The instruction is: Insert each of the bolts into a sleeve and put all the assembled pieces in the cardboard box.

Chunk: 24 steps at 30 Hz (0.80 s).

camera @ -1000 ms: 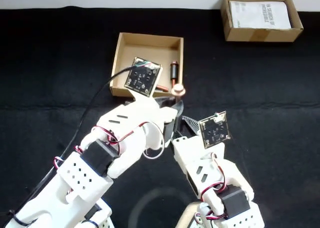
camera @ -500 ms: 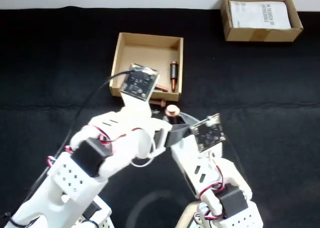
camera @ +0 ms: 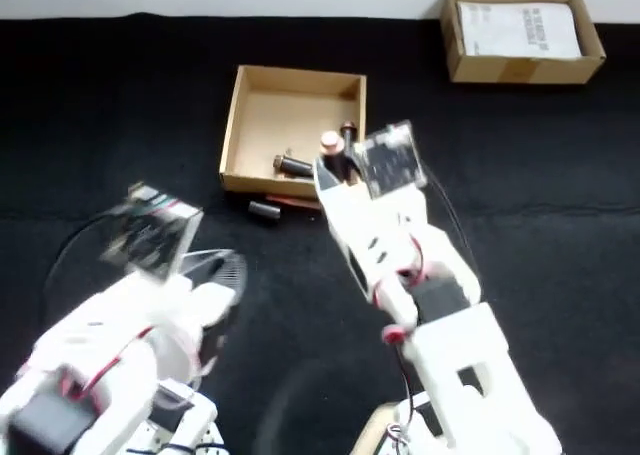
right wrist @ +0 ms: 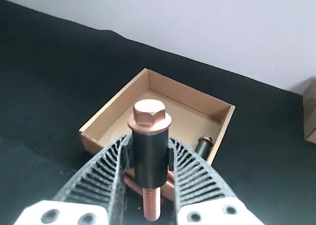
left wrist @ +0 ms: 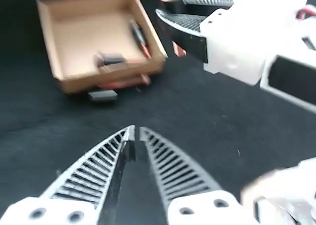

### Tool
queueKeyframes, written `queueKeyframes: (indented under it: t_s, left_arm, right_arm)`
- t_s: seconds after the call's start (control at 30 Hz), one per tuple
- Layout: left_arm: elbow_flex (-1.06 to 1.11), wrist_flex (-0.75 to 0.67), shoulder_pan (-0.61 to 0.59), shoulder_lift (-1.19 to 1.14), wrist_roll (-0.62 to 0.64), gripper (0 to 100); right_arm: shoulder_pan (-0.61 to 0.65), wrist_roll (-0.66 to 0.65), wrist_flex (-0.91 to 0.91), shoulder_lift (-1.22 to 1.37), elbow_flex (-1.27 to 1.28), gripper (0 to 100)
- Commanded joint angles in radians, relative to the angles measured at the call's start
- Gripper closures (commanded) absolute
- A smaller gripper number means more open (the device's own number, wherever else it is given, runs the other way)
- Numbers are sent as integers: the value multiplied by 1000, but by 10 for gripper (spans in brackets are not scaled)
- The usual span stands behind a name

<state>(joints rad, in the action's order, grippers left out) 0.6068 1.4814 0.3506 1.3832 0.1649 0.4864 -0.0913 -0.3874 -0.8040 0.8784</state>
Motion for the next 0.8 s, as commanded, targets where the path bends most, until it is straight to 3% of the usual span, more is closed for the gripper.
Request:
queueKeyframes:
  t_s: [0.0,0.3,0.47,0.77]
  left_arm:
    - [45,3,-125,116,-14,991]
    - [283,3,-470,437,-15,991]
    - [366,2,-676,429,-15,991]
    - [466,-6,-819,429,-17,991]
  right_arm:
    - [-12,-54,28,156,-196,991]
    - [-7,-203,28,541,-495,991]
    - [-38,-262,24,802,-687,991]
    - [-51,-264,-280,1280,-1216,991]
